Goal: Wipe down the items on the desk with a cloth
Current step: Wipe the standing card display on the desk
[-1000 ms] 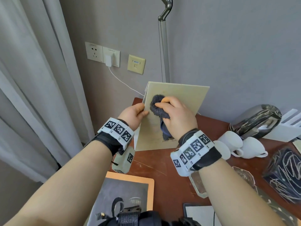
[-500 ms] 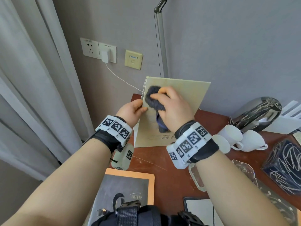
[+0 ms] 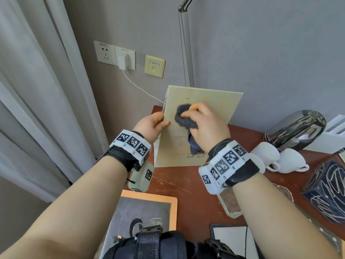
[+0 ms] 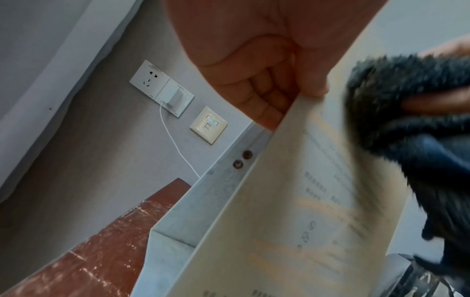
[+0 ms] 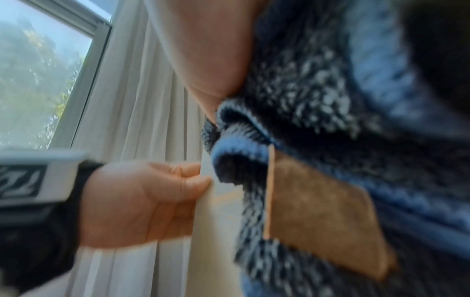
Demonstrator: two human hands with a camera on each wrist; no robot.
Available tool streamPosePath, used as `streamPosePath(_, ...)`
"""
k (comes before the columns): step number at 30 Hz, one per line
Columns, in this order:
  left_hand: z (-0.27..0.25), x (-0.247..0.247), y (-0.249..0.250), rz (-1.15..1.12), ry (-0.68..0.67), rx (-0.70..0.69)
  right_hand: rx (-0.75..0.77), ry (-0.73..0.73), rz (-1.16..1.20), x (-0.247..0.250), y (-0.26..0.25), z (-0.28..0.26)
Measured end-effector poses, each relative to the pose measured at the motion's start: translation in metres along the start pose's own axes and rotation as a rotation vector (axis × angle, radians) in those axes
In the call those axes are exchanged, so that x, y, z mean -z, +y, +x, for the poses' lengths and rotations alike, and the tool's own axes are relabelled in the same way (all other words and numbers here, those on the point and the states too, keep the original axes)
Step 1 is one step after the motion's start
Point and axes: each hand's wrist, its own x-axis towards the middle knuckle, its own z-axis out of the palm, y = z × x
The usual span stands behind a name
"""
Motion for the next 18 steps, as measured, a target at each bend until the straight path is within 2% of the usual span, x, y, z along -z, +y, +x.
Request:
streamPosePath(3,-0.001,-0.002,-0.001,-0.046,0.005,0.017,-0.045,0.264,0.079,0.016,0.002,0.012)
streamPosePath(4,-0.001,-0.003,-0.002,-0.059,0.009,0.015,-0.056,0.300,0.086,0.016,0.002,0.014)
streamPosePath(6,-0.001,-0.003,-0.002,-0.080,0.015,0.006,-0.056,0.261,0.055,0.011,-0.001,0.013)
streamPosePath(9,0.001,-0.002,-0.003,-0.065,0.015,-0.009,-0.020,0.054,-0.036,-0.007,-0.003,0.001)
streamPosePath(11,0.002,-0.001,-0.003,-0.059,0.009,-0.007,-0.048,-0.006,-0.035,-0.012,-0.002,-0.005)
streamPosePath(13,0.001,-0.001,-0.003,-0.069,0.005,-0.013,-0.069,0.027,0.005,-0.006,-0.002,-0.002)
streamPosePath(18,-0.001,-0.002,-0.002,-0.090,0.001,-0.002,-0.070,0.304,0.095,0.016,0.000,0.018)
